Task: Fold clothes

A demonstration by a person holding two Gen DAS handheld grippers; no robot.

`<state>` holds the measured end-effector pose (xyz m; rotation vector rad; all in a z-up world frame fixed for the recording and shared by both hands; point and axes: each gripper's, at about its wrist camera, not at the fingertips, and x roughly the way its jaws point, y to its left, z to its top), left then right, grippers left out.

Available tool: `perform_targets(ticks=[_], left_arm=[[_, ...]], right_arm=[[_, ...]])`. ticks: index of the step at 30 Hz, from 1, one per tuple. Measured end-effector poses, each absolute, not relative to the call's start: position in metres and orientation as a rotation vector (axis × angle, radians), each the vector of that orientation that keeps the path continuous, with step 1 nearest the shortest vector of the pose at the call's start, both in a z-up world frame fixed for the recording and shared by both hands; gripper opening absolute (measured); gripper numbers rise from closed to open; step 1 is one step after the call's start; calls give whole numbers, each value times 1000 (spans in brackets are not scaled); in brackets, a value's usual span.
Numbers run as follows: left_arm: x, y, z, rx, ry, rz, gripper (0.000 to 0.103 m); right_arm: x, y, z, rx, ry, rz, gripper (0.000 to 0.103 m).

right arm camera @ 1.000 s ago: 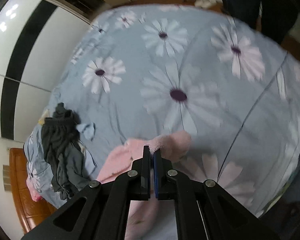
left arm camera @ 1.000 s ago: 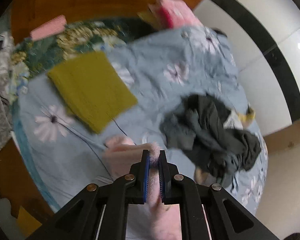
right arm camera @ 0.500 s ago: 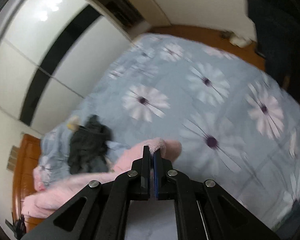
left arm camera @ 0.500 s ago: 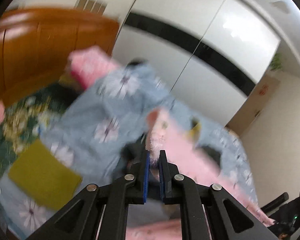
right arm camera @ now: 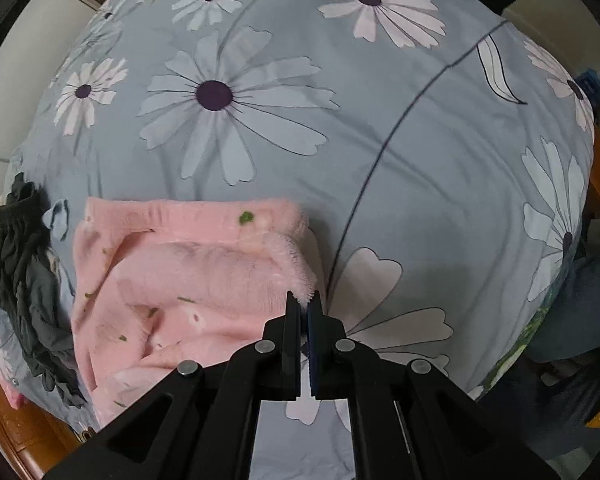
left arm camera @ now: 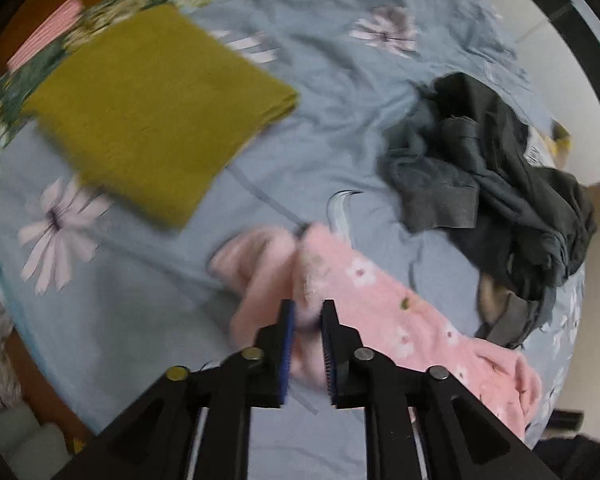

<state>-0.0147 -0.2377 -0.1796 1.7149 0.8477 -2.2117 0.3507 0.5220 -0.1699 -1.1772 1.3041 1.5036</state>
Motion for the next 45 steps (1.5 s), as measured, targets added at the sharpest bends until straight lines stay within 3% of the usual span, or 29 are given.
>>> perform_targets(ticks=[4,7,8,13,21,22,24,25,26,33,38,42,45], left_arm=[[-5,-244,-157,1687,922,-2159,29],[-37,-219,-141,1743,850,-2214,51],[-55,-209,-142,1794,851,-2198,52],[-130,-148,-198,1945,895,-2022,53],[-164,-106,-286,2030,750,-1661,53],[-164,-106,-289,2030,728,-1644,50],[-163,-105,-292,2023,690,-1617,30],[-162,-106,-292,2019,682,-1614,12],[-161,-107,-291,2017,675,-1616,5],[-158,-114,-226,1927,760,-1855,3],[-156,-132,-108,1749,933,-2193,3],[-106,-158,-29,1595,927,-2406,3],[-45,-186,-34,1590,857,-2348,3]], right_arm=[[344,521,-165,-1185,1286,1523,3],[340,519,-170,-1188,1287,1509,3],[338,518,-171,-1193,1284,1508,3],[320,512,-174,-1215,1281,1528,3],[309,518,-171,-1205,1284,1548,3],[311,518,-172,-1203,1288,1544,3],[314,519,-174,-1198,1302,1531,3],[316,519,-175,-1192,1313,1525,3],[318,518,-176,-1184,1323,1522,3],[321,515,-174,-1137,1358,1534,3],[317,521,-158,-1086,1371,1591,3],[322,523,-145,-1063,1366,1633,3],[332,520,-148,-1092,1357,1624,3]])
